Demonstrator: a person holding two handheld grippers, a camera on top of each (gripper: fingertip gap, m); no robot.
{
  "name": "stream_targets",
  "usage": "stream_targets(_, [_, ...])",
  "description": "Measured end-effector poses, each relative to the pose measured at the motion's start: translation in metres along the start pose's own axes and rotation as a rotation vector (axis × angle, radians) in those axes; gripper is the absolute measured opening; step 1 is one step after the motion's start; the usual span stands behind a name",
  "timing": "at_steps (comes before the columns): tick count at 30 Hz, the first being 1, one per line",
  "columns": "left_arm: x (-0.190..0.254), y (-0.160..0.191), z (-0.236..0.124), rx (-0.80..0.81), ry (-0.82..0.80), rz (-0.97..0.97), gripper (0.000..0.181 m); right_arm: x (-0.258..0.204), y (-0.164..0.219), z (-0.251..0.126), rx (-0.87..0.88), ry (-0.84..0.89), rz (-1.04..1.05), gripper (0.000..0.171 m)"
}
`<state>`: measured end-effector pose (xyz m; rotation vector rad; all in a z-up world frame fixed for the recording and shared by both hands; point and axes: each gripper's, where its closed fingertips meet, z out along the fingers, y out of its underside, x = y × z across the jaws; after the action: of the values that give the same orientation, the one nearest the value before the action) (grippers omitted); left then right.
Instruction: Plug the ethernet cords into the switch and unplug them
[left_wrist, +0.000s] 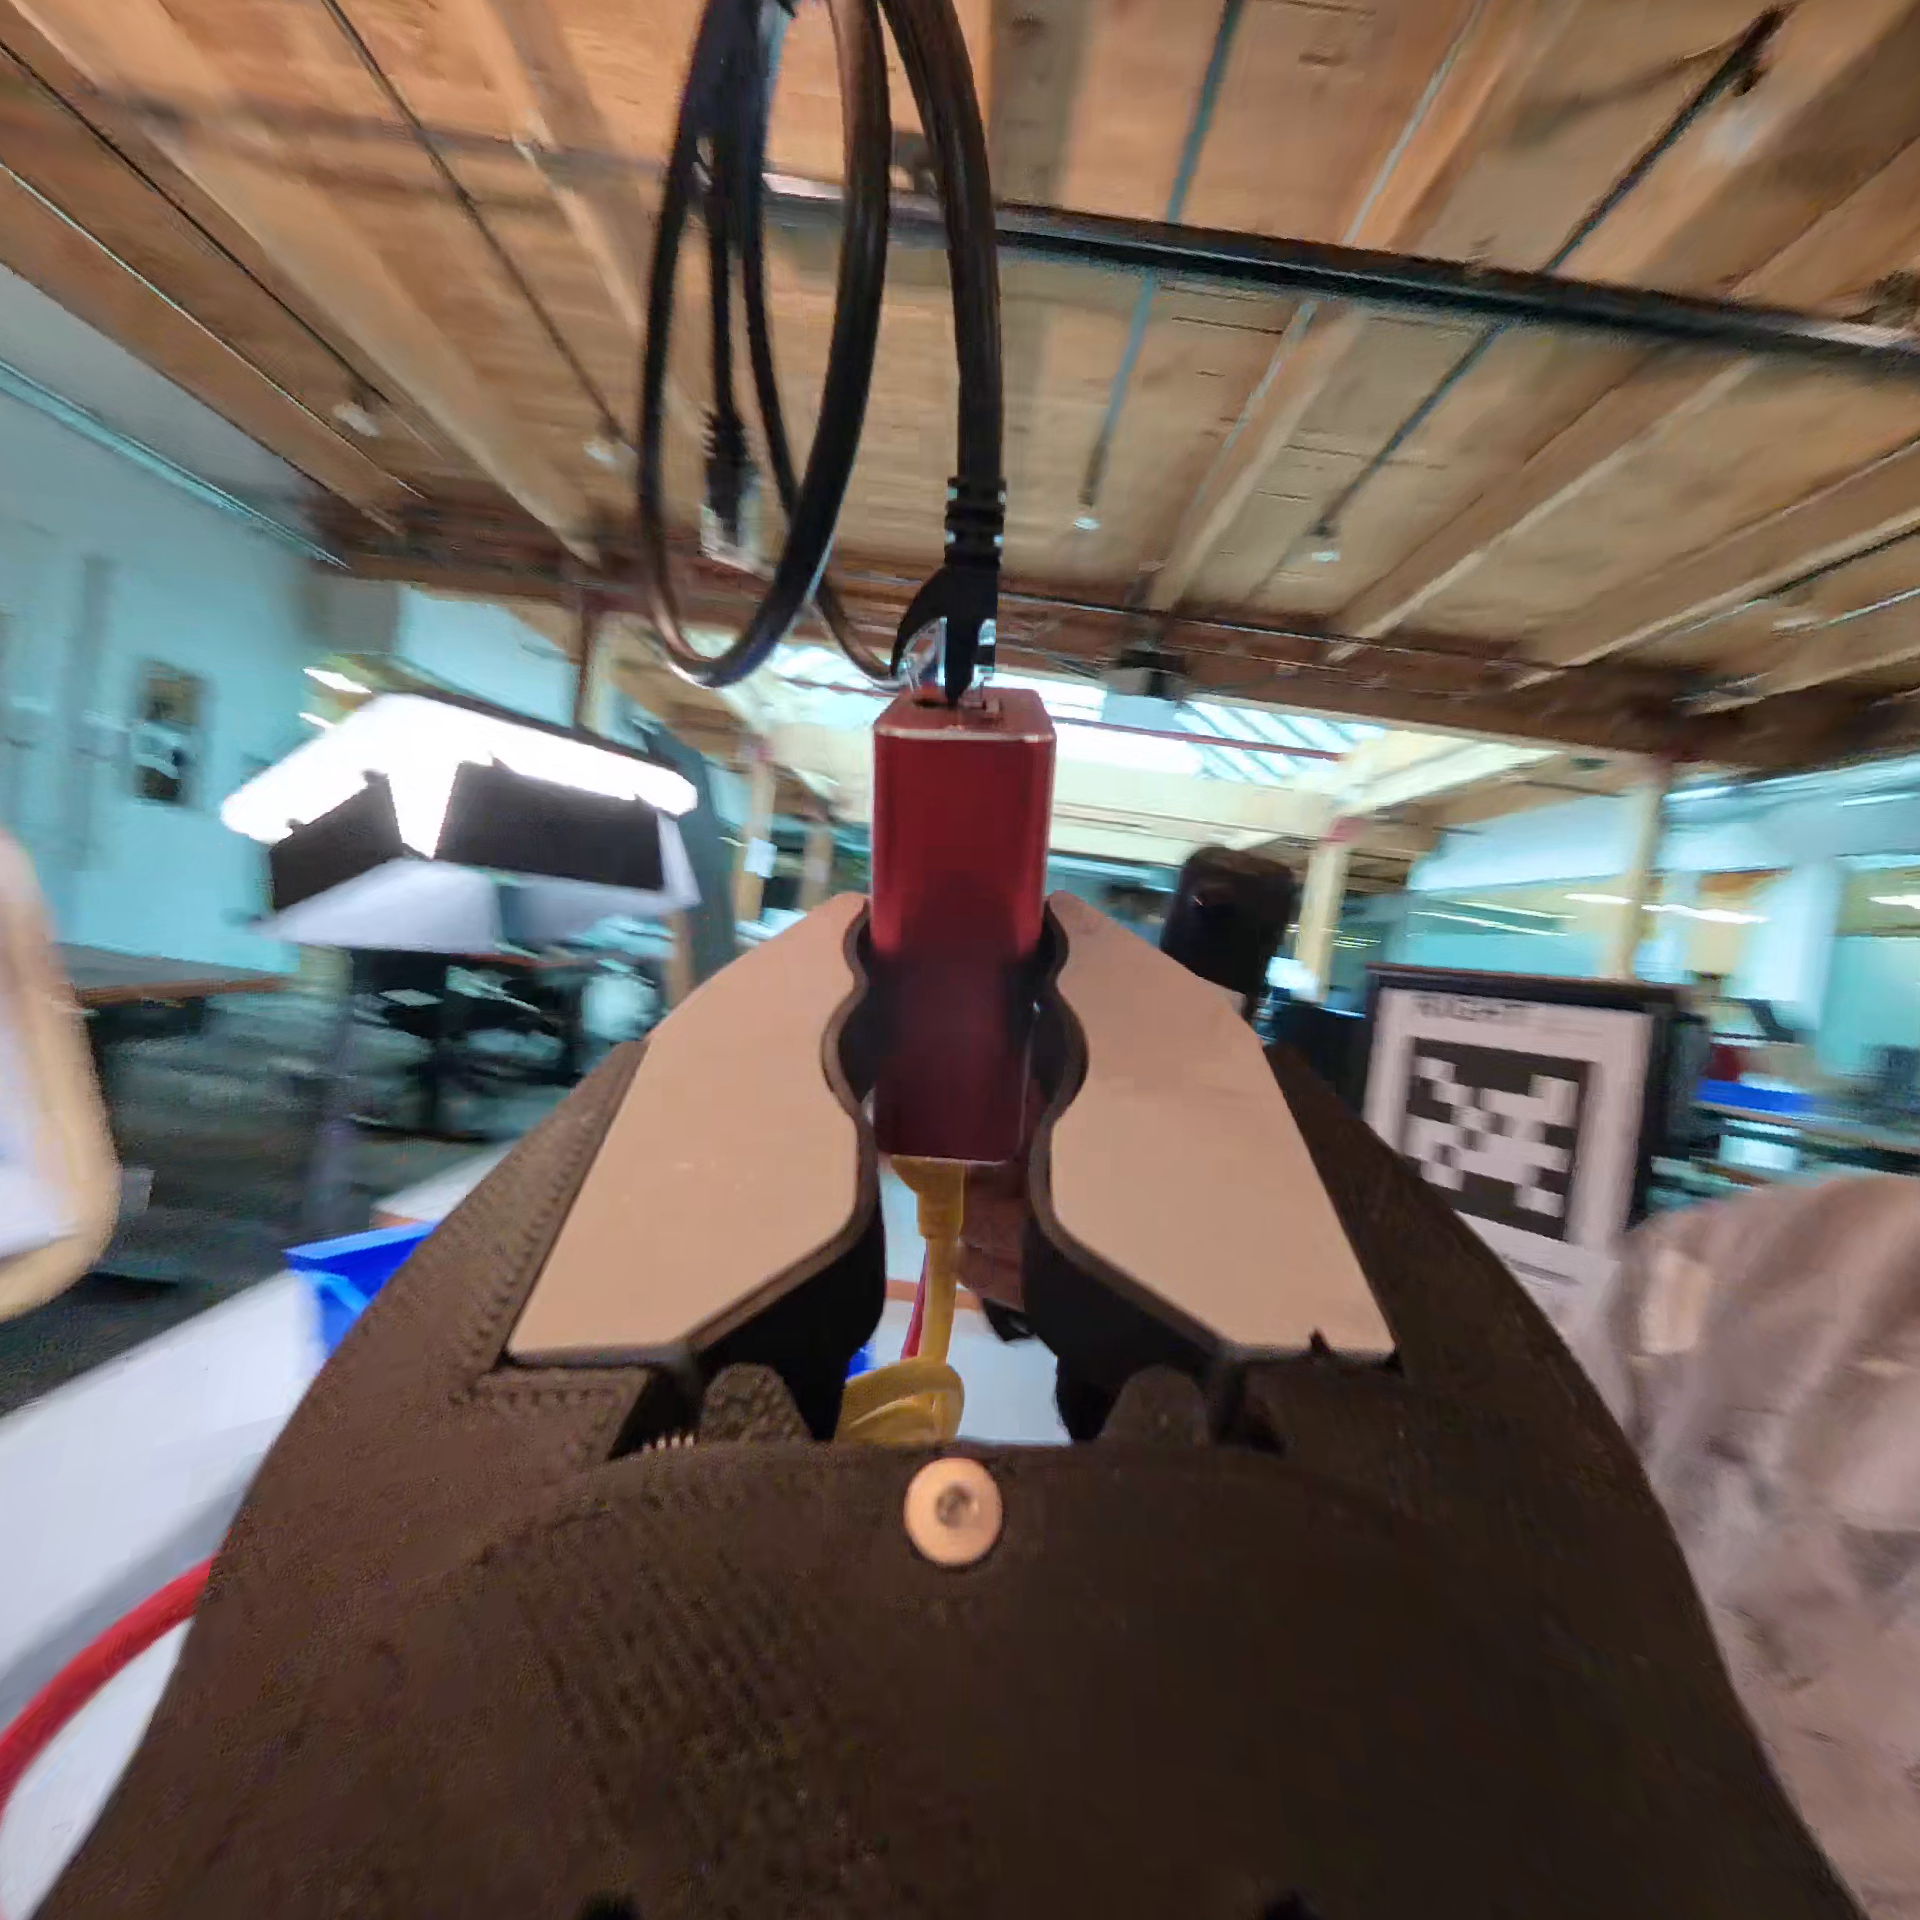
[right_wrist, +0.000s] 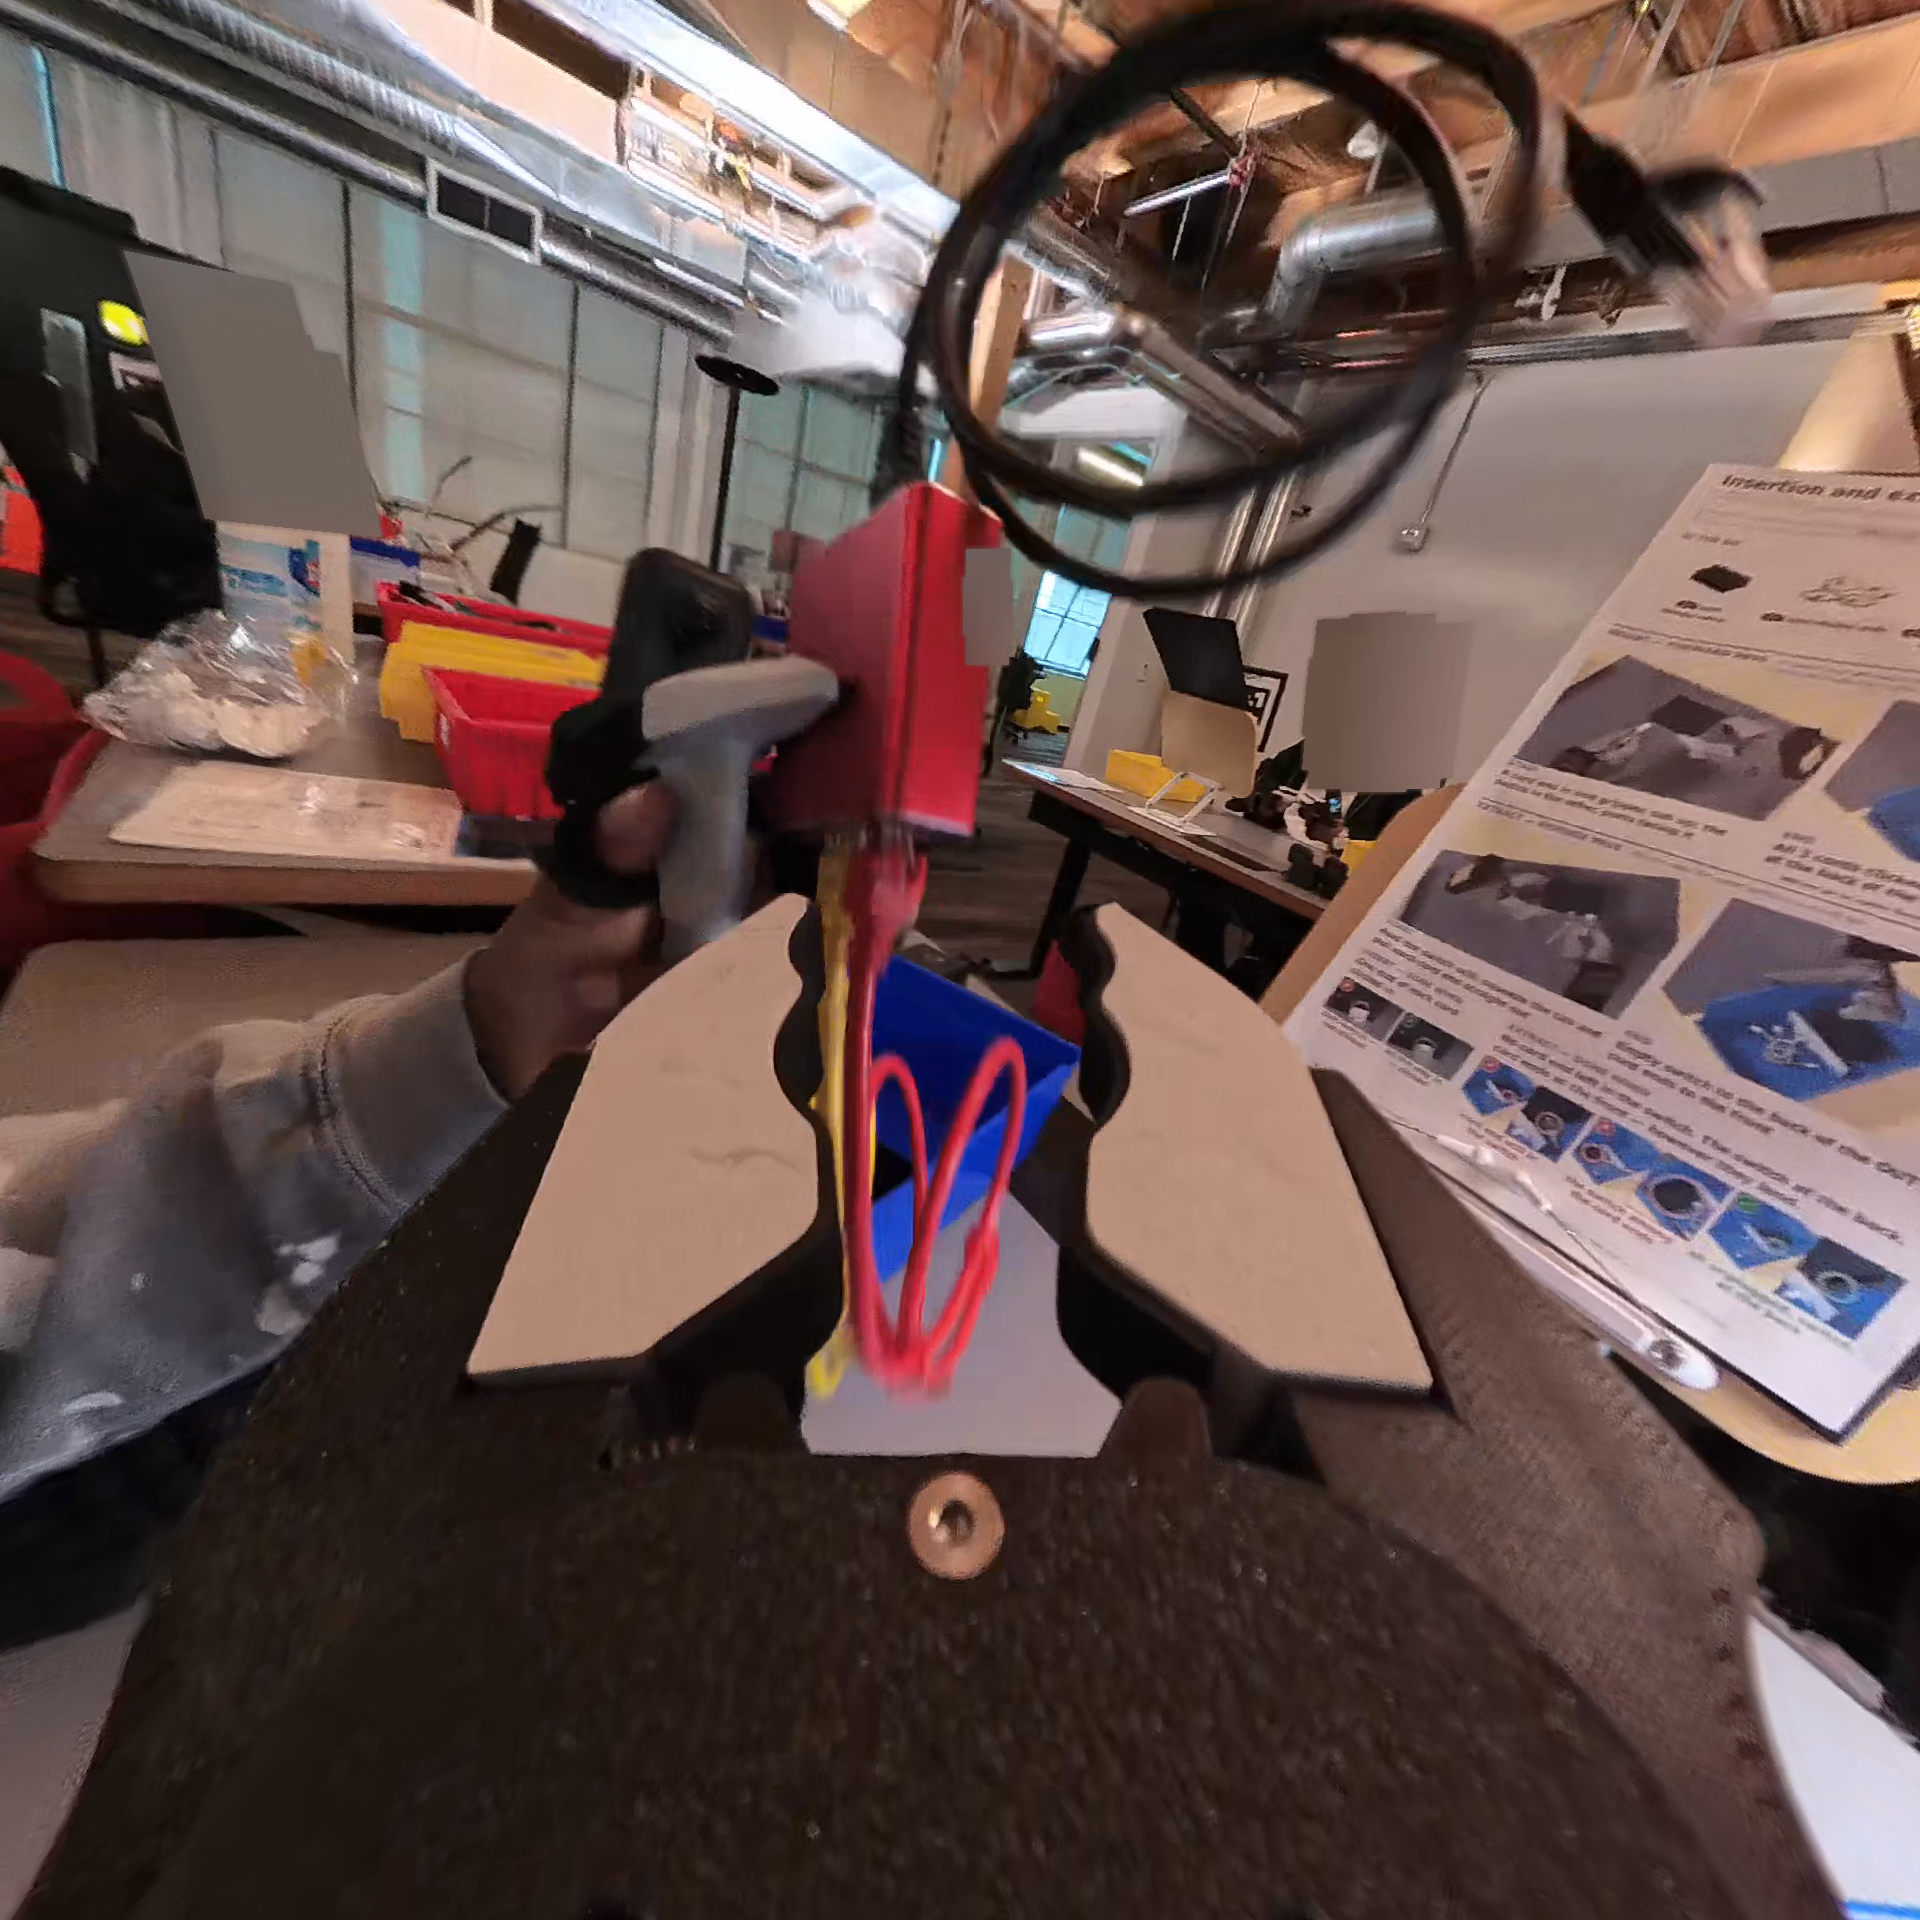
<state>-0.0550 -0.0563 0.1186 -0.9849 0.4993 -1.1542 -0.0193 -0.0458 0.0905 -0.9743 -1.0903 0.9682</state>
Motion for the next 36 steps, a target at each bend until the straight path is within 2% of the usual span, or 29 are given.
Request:
stream_targets(3, [0.007,0.046,0.017,-0.077,0.147,-0.147,0.027,-0.003,0.019,-0.002,-0.055,-0.072,-0.013,0.053])
stream_targets(5, [0.015,0.067,0.026,-0.11,0.197,-0.176,0.027,-0.014,0.023,-0.006,-0.061,-0.19,0.051,0.042])
stream_targets(6, [0.018,0.075,0.03,-0.129,0.204,-0.168,0.027,-0.014,0.023,-0.009,-0.043,-0.209,0.065,0.042])
stream_targets(11, [0.024,0.084,0.03,-0.217,0.193,-0.117,0.027,-0.018,0.026,-0.018,-0.128,-0.234,-0.032,0.041])
stream_targets(14, [0.028,0.091,0.027,-0.346,0.184,-0.098,0.028,-0.023,0.031,-0.024,-0.201,-0.252,-0.102,0.04])
stream_targets(18, [0.035,0.095,0.028,-0.408,0.172,-0.055,0.028,-0.028,0.03,-0.03,-0.227,-0.273,-0.137,0.04])
stream_targets(23, [0.035,0.092,0.032,-0.369,0.152,-0.057,0.028,-0.025,0.025,-0.031,-0.163,-0.286,-0.096,0.04])
stream_targets(26, [0.03,0.079,0.031,-0.255,0.143,-0.071,0.028,-0.018,0.021,-0.024,-0.114,-0.242,-0.015,0.044])
stream_targets(31, [0.022,0.065,0.027,-0.13,0.136,-0.103,0.027,-0.018,0.022,-0.015,-0.081,-0.234,0.092,0.036])
stream_targets(36, [0.024,0.063,0.025,-0.088,0.169,-0.125,0.027,-0.025,0.024,-0.015,-0.081,-0.281,0.137,0.029])
